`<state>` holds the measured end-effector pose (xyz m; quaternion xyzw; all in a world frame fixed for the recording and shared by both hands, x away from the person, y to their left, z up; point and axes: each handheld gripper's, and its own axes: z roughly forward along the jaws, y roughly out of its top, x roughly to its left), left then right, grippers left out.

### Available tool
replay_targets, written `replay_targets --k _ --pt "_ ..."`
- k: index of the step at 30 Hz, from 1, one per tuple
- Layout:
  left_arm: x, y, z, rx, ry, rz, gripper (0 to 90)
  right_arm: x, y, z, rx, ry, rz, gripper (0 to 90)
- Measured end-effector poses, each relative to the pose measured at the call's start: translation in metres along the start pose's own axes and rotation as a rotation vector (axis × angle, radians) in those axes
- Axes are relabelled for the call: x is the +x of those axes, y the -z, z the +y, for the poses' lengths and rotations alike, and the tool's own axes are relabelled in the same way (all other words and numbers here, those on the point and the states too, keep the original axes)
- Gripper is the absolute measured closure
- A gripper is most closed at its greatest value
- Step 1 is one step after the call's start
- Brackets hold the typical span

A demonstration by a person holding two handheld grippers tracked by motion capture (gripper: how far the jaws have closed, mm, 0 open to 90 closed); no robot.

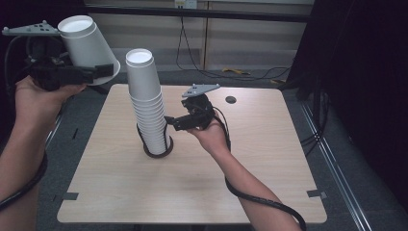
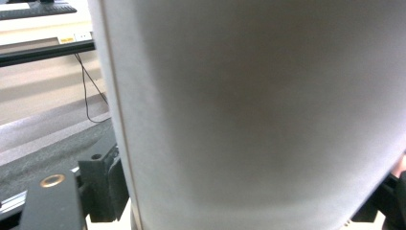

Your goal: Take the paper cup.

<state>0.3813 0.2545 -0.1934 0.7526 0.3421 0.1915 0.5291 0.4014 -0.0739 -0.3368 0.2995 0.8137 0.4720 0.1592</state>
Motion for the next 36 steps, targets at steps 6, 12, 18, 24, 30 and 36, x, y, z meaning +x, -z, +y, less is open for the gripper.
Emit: replay_targets --k 6,12,18,24,30,36 --pt "-0.004 0.002 -0.014 0.042 -0.03 -0.014 17.2 -0.002 0.005 -0.005 0.009 0.003 0.003 16.3" --pt "-0.008 0.0 -0.029 0.076 -0.039 -0.028 17.1 -0.005 0.008 -0.011 0.018 0.005 0.007 16.1" --pt "-0.012 -0.002 -0.043 0.102 -0.037 -0.052 17.0 -0.006 0.011 -0.015 0.018 0.009 0.013 16.2" --pt "-0.019 -0.009 -0.057 0.127 -0.048 -0.078 17.0 -0.007 0.014 -0.018 0.022 0.018 0.018 16.2" --pt "-0.029 -0.017 -0.069 0.159 -0.07 -0.105 17.0 -0.009 0.016 -0.024 0.034 0.019 0.023 15.8" --pt "-0.041 -0.026 -0.079 0.179 -0.088 -0.132 17.0 -0.013 0.021 -0.032 0.045 0.019 0.022 15.4"
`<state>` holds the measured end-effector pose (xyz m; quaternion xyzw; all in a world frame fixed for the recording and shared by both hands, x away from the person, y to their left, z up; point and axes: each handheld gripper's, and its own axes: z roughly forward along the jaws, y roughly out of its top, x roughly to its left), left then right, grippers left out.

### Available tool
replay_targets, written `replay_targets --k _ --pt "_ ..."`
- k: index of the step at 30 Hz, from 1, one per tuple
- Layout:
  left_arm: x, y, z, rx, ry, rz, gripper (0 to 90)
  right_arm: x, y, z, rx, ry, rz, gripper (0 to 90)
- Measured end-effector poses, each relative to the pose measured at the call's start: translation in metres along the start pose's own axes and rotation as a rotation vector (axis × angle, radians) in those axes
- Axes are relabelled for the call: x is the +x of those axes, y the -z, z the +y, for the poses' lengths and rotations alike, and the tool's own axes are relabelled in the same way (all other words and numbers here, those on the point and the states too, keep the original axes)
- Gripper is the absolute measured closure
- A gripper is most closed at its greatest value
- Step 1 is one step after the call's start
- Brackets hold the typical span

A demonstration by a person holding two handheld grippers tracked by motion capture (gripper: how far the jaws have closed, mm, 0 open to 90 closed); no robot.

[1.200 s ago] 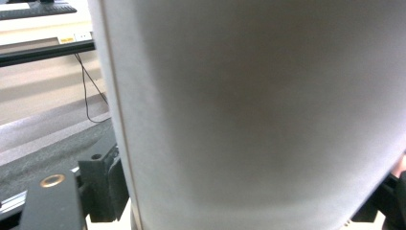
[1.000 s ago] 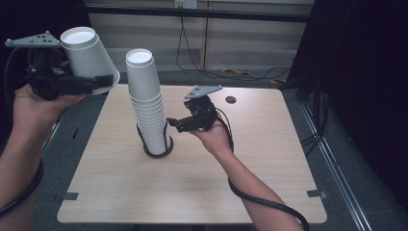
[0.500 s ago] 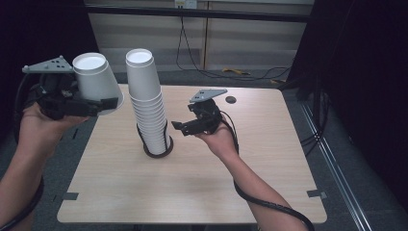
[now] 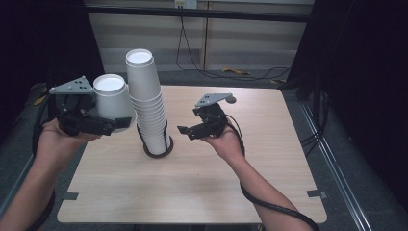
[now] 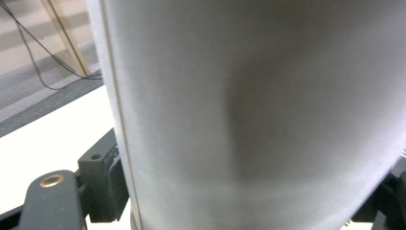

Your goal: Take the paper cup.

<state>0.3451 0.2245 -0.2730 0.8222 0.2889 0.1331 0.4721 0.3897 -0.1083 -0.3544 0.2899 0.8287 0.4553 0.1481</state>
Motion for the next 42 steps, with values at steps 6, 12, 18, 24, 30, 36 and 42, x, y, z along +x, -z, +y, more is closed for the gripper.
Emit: replay_targets --k 6,12,18,24,30,36,42 --pt "-0.013 -0.012 -0.005 0.02 -0.022 -0.032 17.0 -0.003 0.006 -0.008 0.01 0.003 -0.001 15.4" --pt "-0.027 -0.024 -0.005 0.039 -0.054 -0.059 17.0 -0.006 0.01 -0.014 0.017 0.007 -0.008 15.5" --pt "-0.036 -0.034 -0.004 0.056 -0.075 -0.085 17.0 -0.009 0.013 -0.019 0.02 0.004 -0.008 15.4" --pt "-0.041 -0.045 -0.004 0.065 -0.083 -0.106 17.0 -0.013 0.015 -0.023 0.02 -0.006 -0.009 15.3" --pt "-0.048 -0.057 -0.006 0.072 -0.083 -0.128 17.0 -0.013 0.016 -0.025 0.025 -0.009 -0.007 15.3" --pt "-0.051 -0.069 -0.006 0.087 -0.091 -0.136 17.0 -0.015 0.015 -0.028 0.024 -0.007 -0.002 15.3" --pt "-0.059 -0.088 -0.003 0.115 -0.111 -0.16 17.0 -0.018 0.017 -0.034 0.035 -0.015 -0.004 15.5"
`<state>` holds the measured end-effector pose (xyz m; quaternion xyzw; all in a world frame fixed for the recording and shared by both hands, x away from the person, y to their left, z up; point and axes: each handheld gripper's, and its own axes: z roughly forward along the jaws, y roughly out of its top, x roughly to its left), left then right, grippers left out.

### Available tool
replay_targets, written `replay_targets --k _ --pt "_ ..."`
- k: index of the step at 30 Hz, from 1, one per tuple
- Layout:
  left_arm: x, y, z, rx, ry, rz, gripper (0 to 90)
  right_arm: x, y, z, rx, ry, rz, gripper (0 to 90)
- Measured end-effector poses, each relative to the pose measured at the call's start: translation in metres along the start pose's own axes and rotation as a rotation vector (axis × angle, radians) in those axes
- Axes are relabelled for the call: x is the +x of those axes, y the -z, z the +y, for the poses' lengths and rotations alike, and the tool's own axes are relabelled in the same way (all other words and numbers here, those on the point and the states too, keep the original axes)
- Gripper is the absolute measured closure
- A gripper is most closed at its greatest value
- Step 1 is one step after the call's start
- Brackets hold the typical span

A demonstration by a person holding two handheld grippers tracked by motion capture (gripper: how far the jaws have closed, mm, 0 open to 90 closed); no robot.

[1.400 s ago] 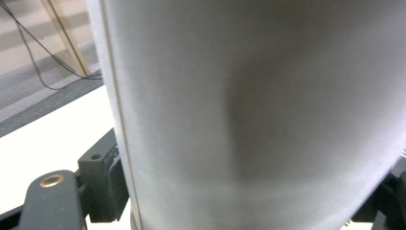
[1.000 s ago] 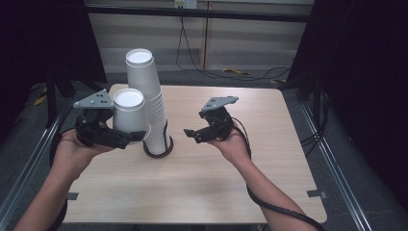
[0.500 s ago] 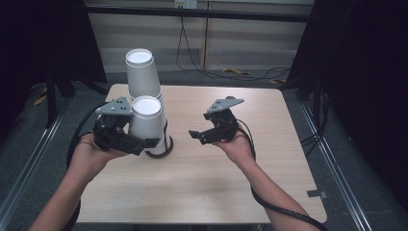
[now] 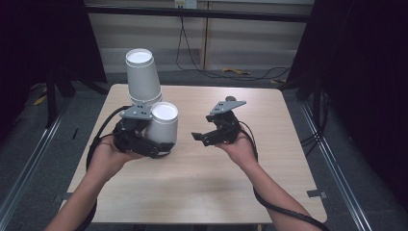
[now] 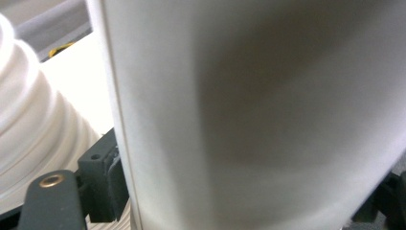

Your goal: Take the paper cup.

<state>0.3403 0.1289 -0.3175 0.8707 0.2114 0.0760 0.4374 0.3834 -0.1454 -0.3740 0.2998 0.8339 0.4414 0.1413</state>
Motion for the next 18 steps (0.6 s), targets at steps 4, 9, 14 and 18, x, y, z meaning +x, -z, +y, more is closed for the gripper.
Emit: replay_targets --k 4,9,14,18 --pt "-0.002 -0.01 0.005 0.02 -0.016 -0.011 17.0 -0.003 0.002 -0.003 0.003 -0.006 -0.003 15.3" --pt "-0.004 -0.021 0.011 0.024 -0.015 -0.025 17.0 -0.007 0.004 -0.007 0.0 -0.017 -0.005 15.2" --pt "-0.006 -0.03 0.014 0.03 -0.018 -0.036 16.9 -0.009 0.005 -0.008 0.002 -0.018 -0.006 15.2" --pt "-0.008 -0.035 0.015 0.034 -0.02 -0.044 16.9 -0.009 0.004 -0.008 -0.001 -0.019 -0.004 15.2"
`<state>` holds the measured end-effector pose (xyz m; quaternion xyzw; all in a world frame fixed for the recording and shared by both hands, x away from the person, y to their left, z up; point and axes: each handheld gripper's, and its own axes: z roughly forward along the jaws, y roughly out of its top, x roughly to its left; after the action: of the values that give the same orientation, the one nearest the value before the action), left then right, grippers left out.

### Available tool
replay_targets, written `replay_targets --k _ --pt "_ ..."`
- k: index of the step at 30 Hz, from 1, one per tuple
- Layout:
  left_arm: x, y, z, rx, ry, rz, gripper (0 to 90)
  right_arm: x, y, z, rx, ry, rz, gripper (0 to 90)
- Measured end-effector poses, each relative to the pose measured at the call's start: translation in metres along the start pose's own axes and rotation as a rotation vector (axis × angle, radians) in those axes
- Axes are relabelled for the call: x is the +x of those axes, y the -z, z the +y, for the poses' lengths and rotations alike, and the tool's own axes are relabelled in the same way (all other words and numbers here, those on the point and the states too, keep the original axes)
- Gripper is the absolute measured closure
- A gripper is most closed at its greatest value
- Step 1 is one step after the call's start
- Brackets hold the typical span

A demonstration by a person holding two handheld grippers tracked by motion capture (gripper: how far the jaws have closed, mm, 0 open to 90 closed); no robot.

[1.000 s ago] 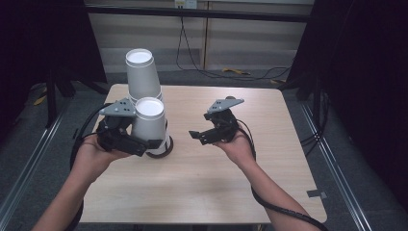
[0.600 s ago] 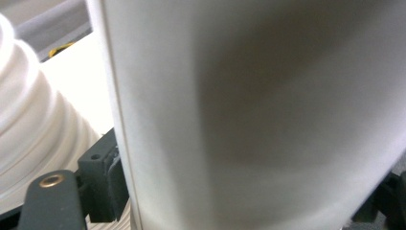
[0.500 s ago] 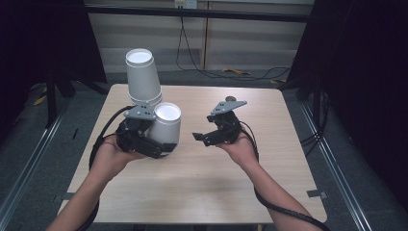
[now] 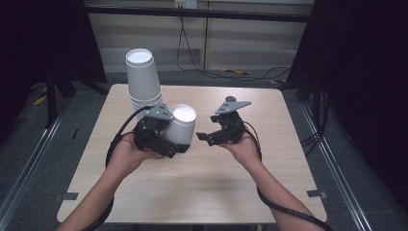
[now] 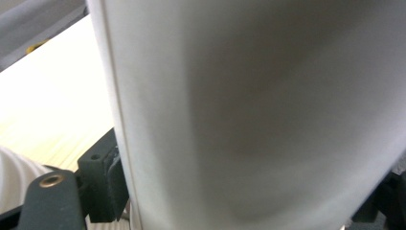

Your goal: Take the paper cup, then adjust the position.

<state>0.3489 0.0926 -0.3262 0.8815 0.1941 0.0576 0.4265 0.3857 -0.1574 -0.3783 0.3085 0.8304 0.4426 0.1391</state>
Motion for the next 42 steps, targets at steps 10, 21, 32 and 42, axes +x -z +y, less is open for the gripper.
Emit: replay_targets --k 10,21,32,42 --pt "0.005 -0.013 0.002 0.032 -0.004 -0.008 16.9 0.002 -0.006 -0.003 0.006 -0.001 0.007 15.3" --pt "0.01 -0.025 0.006 0.085 -0.011 -0.011 16.8 -0.006 0.003 -0.01 0.016 -0.008 -0.005 15.4" --pt "0.013 -0.044 0.012 0.216 -0.026 -0.01 16.8 -0.012 0.008 -0.021 0.078 0.021 -0.009 15.2" --pt "0.012 -0.054 0.015 0.308 -0.067 -0.004 16.8 -0.018 0.015 -0.031 0.14 0.069 0.024 14.6"
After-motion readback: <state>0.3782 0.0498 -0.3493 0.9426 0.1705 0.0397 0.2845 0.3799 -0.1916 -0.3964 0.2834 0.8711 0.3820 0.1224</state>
